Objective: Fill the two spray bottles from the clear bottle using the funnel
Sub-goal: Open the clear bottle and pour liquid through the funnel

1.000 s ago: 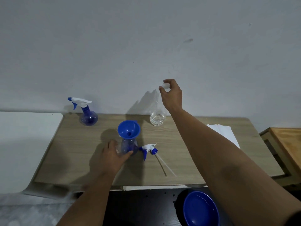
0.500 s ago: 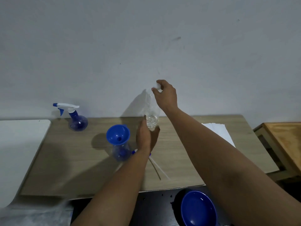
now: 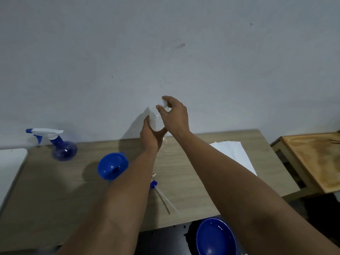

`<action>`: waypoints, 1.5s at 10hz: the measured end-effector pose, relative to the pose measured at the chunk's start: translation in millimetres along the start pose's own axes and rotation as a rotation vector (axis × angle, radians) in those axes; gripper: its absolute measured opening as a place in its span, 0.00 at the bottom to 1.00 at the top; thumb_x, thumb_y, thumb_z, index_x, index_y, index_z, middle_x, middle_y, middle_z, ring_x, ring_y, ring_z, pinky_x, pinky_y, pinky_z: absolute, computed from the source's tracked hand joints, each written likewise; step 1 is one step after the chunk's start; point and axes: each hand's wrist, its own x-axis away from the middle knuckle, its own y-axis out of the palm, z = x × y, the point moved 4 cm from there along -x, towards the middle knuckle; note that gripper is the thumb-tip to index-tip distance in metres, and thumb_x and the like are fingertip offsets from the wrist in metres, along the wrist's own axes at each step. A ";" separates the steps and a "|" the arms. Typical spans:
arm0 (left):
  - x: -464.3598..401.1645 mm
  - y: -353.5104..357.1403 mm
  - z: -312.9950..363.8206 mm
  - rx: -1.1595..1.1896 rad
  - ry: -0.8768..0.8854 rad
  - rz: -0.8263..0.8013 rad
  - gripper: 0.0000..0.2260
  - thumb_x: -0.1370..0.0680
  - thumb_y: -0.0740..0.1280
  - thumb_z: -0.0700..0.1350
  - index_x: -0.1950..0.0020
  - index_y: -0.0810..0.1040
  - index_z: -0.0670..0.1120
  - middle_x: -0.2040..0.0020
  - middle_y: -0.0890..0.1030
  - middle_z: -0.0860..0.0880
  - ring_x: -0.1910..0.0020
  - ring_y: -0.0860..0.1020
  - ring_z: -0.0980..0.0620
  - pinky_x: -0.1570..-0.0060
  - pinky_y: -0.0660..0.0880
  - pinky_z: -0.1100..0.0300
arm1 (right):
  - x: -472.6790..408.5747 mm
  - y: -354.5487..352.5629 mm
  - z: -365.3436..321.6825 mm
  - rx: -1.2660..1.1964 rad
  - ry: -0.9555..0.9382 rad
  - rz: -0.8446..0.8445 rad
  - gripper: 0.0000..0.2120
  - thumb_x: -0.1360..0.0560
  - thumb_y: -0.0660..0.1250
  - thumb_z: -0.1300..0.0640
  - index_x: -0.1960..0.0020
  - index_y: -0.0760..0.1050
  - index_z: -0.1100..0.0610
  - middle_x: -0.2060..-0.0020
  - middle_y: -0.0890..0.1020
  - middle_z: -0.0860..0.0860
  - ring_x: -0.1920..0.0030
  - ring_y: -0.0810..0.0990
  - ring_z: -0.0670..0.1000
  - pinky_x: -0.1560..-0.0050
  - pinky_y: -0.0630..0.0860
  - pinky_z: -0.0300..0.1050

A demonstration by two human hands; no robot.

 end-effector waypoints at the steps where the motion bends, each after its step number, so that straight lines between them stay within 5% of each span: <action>1: 15.0 2.1 5.3 -0.030 -0.010 -0.034 0.37 0.32 0.79 0.51 0.27 0.68 0.51 0.34 0.76 0.52 0.35 0.74 0.49 0.35 0.73 0.53 | 14.3 -12.9 1.1 -0.002 0.005 0.027 0.22 0.22 0.72 0.50 0.29 0.78 0.53 0.35 0.82 0.48 0.34 0.79 0.48 0.32 0.76 0.48; 2: 35.9 3.6 11.5 -0.106 0.084 -0.076 0.37 0.32 0.79 0.53 0.26 0.67 0.51 0.37 0.77 0.53 0.36 0.76 0.50 0.38 0.74 0.55 | 24.8 -36.8 -2.8 0.011 0.010 0.044 0.20 0.24 0.74 0.48 0.34 0.81 0.53 0.41 0.85 0.47 0.39 0.82 0.47 0.35 0.78 0.48; 4: 86.1 0.5 4.2 -0.079 0.005 -0.185 0.45 0.41 0.81 0.62 0.29 0.67 0.54 0.39 0.75 0.55 0.37 0.75 0.50 0.37 0.75 0.50 | 58.9 -79.8 -12.9 0.146 0.000 -0.078 0.17 0.27 0.77 0.48 0.41 0.84 0.53 0.52 0.84 0.44 0.50 0.83 0.46 0.44 0.81 0.48; 6: 132.5 -5.8 -17.4 -0.129 -0.017 -0.186 0.46 0.45 0.81 0.64 0.31 0.69 0.53 0.40 0.75 0.54 0.39 0.75 0.49 0.36 0.74 0.49 | 92.9 -99.4 -15.0 0.379 -0.002 -0.205 0.20 0.29 0.79 0.44 0.42 0.84 0.52 0.45 0.80 0.50 0.48 0.81 0.50 0.49 0.77 0.45; 8: 154.9 -15.0 -27.3 -0.202 0.081 -0.194 0.41 0.36 0.81 0.56 0.28 0.67 0.51 0.40 0.78 0.52 0.42 0.77 0.50 0.38 0.75 0.50 | 112.8 -93.5 -12.8 0.386 -0.023 -0.230 0.17 0.29 0.78 0.44 0.52 0.85 0.58 0.59 0.85 0.50 0.56 0.82 0.52 0.58 0.77 0.45; 10: 155.5 -16.2 -23.6 -0.269 0.072 -0.182 0.39 0.37 0.80 0.61 0.30 0.70 0.52 0.37 0.79 0.52 0.39 0.77 0.48 0.39 0.76 0.49 | 119.6 -93.0 -14.4 0.333 -0.102 -0.234 0.17 0.26 0.77 0.51 0.41 0.85 0.59 0.52 0.77 0.50 0.48 0.78 0.51 0.51 0.69 0.41; 12: 142.5 -12.5 -18.9 -0.283 0.049 -0.218 0.42 0.39 0.82 0.60 0.29 0.70 0.51 0.35 0.78 0.53 0.37 0.77 0.49 0.36 0.75 0.49 | 113.4 -100.9 -15.6 0.316 -0.153 -0.364 0.21 0.24 0.73 0.57 0.32 0.80 0.54 0.41 0.82 0.50 0.43 0.81 0.50 0.37 0.78 0.49; 13: 139.9 -8.9 -17.6 -0.320 0.049 -0.238 0.42 0.38 0.81 0.61 0.28 0.68 0.52 0.34 0.77 0.53 0.36 0.76 0.48 0.36 0.74 0.49 | 107.9 -103.8 -12.7 0.427 -0.096 -0.285 0.23 0.28 0.78 0.43 0.38 0.83 0.54 0.47 0.81 0.49 0.48 0.81 0.50 0.47 0.78 0.46; 14: 137.2 -8.2 -18.1 -0.320 0.055 -0.235 0.42 0.38 0.81 0.62 0.28 0.68 0.52 0.34 0.77 0.53 0.36 0.76 0.49 0.36 0.74 0.51 | 104.2 -103.0 -12.4 0.430 -0.077 -0.248 0.14 0.27 0.77 0.45 0.55 0.83 0.57 0.66 0.76 0.44 0.62 0.77 0.47 0.59 0.69 0.42; 15: 133.4 -7.6 -20.0 -0.307 0.047 -0.221 0.41 0.37 0.81 0.60 0.29 0.69 0.51 0.35 0.78 0.52 0.38 0.77 0.49 0.37 0.74 0.51 | 100.3 -99.1 -13.7 0.376 -0.115 -0.311 0.09 0.24 0.76 0.53 0.46 0.84 0.55 0.58 0.76 0.44 0.56 0.78 0.46 0.51 0.69 0.40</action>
